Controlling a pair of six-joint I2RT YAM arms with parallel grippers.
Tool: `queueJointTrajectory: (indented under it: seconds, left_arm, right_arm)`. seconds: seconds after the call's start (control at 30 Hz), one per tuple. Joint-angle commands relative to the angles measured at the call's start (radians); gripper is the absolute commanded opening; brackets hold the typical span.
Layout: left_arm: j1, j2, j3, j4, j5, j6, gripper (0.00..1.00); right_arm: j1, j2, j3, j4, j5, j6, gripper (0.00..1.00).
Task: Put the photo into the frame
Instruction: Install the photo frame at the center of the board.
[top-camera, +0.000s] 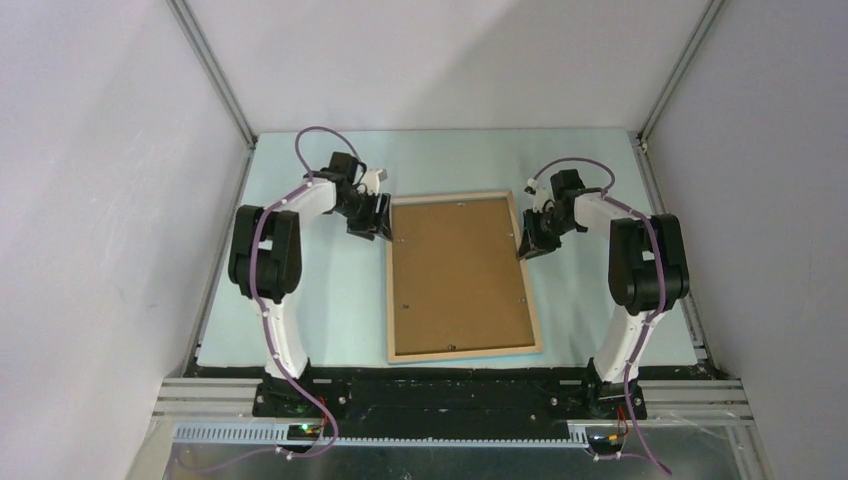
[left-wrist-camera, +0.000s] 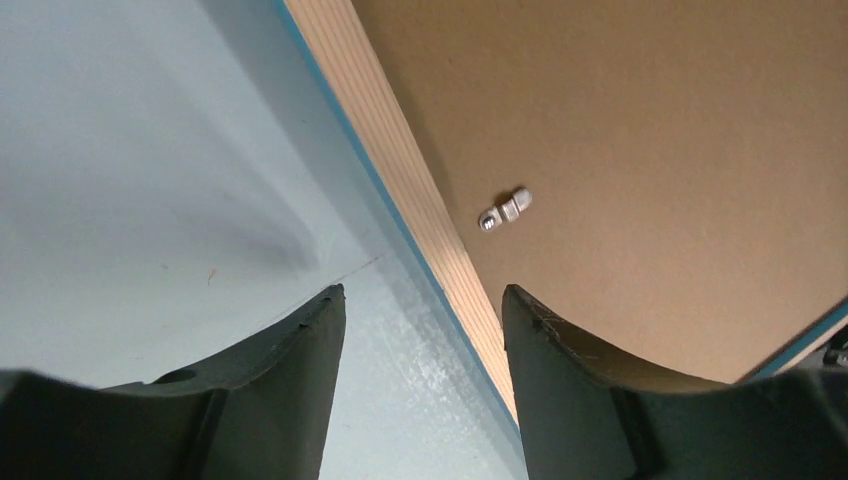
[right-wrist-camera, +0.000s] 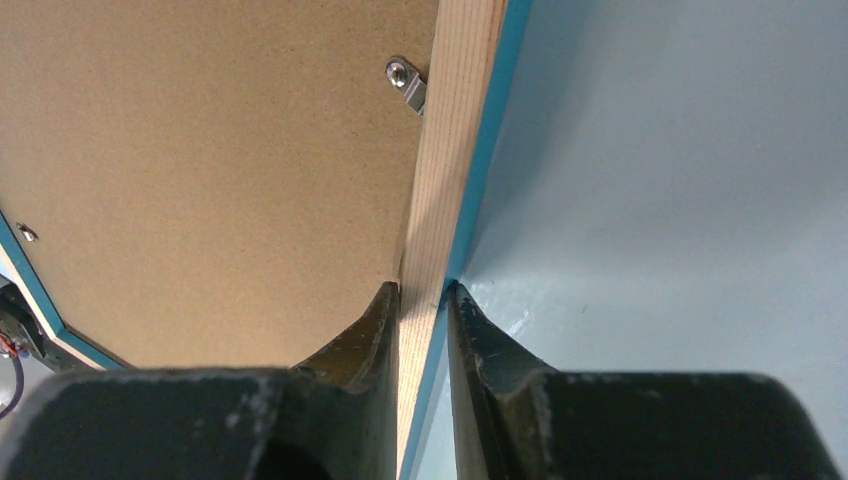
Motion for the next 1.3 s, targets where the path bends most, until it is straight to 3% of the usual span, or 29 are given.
queueJointTrajectory:
  seconds: [0.0,0.3,0.93,1.27]
  left_arm:
    - [-0.021,0.019,0.057,0.043,-0.062,-0.041,0.65]
    - [-0.08,0.032,0.058,0.052,-0.061,-0.068,0.67]
    - [-0.169,0.061,0.078,0.063,-0.281,-0.102,0.67]
    - [-0.185,0.044,0.044,0.064,-0.312,-0.085,0.67]
  right_arm:
    - [-0.006,-0.044,-0.034,-0.07,-0.018,-0.048,0.02]
    - [-0.008,-0.035,-0.035,-0.063,-0.033,-0.042,0.02]
    - [-0.031,-0.032,-0.034,-0.06,-0.062,-0.045,0.02]
    - [-0.042,-0.029,-0.035,-0.063,-0.076,-0.046,0.03]
